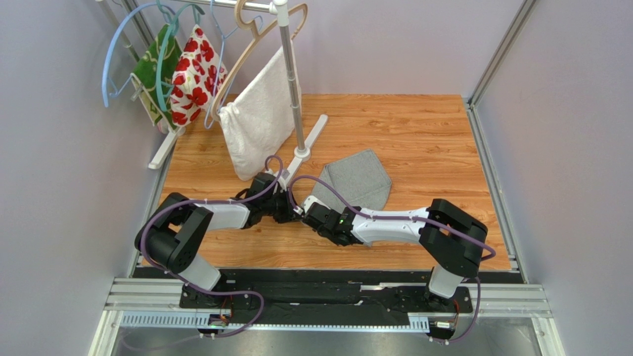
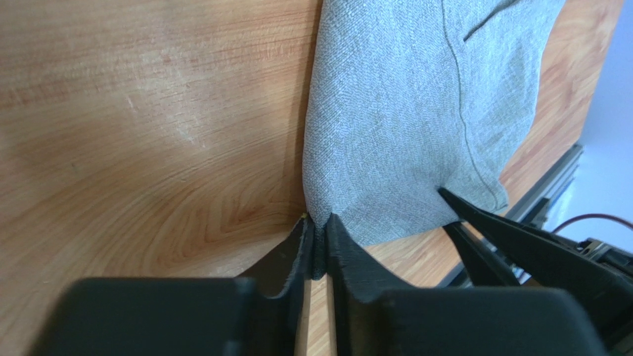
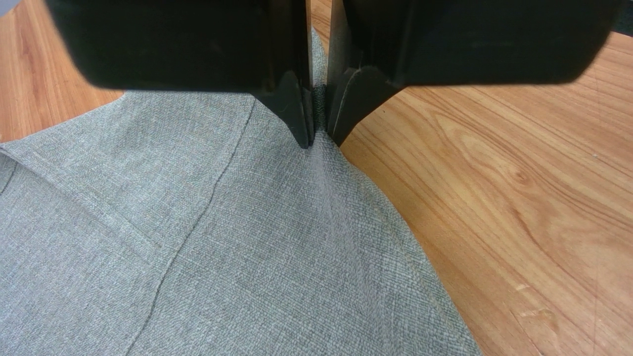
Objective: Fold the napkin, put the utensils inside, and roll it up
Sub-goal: Roll the napkin with the utensil
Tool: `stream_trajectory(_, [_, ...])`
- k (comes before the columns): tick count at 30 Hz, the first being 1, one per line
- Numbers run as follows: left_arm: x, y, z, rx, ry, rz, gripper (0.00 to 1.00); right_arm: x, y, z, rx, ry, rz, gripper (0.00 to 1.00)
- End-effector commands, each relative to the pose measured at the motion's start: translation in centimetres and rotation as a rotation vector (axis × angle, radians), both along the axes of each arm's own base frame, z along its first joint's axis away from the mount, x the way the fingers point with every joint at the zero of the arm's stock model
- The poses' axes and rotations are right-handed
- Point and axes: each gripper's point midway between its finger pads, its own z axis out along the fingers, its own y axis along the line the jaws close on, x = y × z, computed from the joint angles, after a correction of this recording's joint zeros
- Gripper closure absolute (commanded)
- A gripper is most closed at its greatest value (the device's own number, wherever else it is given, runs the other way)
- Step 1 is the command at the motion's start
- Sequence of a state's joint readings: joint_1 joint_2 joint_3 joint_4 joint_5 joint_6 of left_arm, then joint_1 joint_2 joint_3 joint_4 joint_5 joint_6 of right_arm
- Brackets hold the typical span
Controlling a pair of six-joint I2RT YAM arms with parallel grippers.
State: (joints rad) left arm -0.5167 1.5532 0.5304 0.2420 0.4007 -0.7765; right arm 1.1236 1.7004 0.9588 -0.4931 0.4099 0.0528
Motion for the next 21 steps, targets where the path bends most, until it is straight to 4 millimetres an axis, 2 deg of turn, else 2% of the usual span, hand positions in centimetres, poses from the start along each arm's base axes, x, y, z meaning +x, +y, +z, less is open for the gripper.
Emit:
stream_trajectory(1, [0.6,-0.6,1.0,-0.003,-0.014,-0.017,0.96,0.8,1.2,1.5,0.034,-0.029,-0.007,0.87])
stream_trajectory(2, [0.8,-0.7,1.3,-0.002,-0.019,-0.020,1.00,0.8,1.5,1.9,0.048,-0.032,-0.001,0.85])
stream_trajectory(4, [0.9,-0.5,2.0,0.018,-0.012,-0.018,1.00,1.1,2.1,2.9,0.069,-0.044,0.014,0.75])
stream_trajectory(5, [0.6,0.1,1.7,0.052,0.011,-0.013,1.00,1.2,2.3,3.4,0.079,-0.049,0.018,0.71])
stream_trajectory(6, [0.7,0.3,2.2,0.059,0.005,-0.010,1.00,1.4,2.8,4.2,0.103,-0.063,0.022,0.61])
stream_trajectory(7, [1.4,0.4,3.0,0.056,-0.010,-0.004,1.00,1.4,3.0,4.6,0.112,-0.065,0.037,0.57])
stream_trajectory(9, [0.8,1.4,2.8,0.094,0.030,-0.012,1.00,1.5,3.8,5.4,0.156,-0.080,0.053,0.48])
stream_trajectory(10, [1.4,1.7,3.3,0.095,0.026,-0.003,1.00,1.3,4.1,5.4,0.173,-0.081,0.061,0.46])
stream_trajectory(12, [1.1,2.3,2.9,0.122,0.051,-0.019,1.00,1.4,4.8,5.8,0.194,-0.105,0.104,0.44])
stream_trajectory(21, [1.0,3.0,3.0,0.112,0.105,-0.027,1.00,0.2,6.8,4.5,0.228,-0.121,0.178,0.44])
